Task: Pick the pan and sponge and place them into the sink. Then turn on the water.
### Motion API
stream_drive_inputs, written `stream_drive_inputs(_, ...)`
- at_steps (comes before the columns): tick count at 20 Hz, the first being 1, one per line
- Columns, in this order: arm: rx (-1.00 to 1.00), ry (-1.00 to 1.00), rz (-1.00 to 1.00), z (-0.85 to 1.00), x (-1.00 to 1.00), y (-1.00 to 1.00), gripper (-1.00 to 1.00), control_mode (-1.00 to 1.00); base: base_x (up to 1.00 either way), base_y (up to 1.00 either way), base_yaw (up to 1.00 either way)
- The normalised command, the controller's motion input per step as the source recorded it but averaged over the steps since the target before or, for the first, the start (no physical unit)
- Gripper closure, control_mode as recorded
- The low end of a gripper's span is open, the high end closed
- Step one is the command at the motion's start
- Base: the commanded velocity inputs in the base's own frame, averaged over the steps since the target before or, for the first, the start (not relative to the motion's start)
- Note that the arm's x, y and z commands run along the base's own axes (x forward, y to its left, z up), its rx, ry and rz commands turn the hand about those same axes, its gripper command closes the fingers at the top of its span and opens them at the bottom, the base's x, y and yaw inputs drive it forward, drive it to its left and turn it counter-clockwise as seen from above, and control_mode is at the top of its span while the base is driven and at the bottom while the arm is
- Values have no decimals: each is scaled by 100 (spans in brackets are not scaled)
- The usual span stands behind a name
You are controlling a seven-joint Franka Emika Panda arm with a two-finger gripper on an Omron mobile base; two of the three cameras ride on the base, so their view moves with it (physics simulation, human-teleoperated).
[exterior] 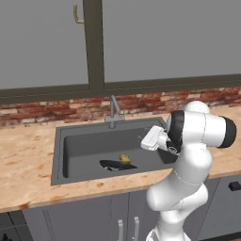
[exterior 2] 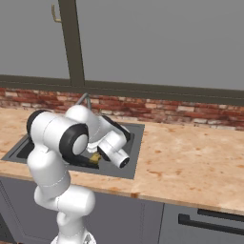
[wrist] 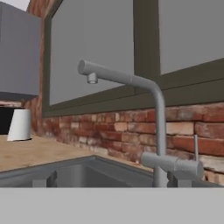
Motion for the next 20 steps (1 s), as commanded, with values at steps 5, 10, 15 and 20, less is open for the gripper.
stream_drive_inputs(5,4,0,0,16,12,0,-100,-100,0,0,0)
stream_drive_inputs(10,1,-1,-2,18,8,0,-100,-100,0,0,0)
stream_drive_inputs(15,0,-3,-4,12,8,0,-100,-100,0,0,0)
stream_drive_inputs(20,0,-8,-7,8,11,1,-100,-100,0,0,0)
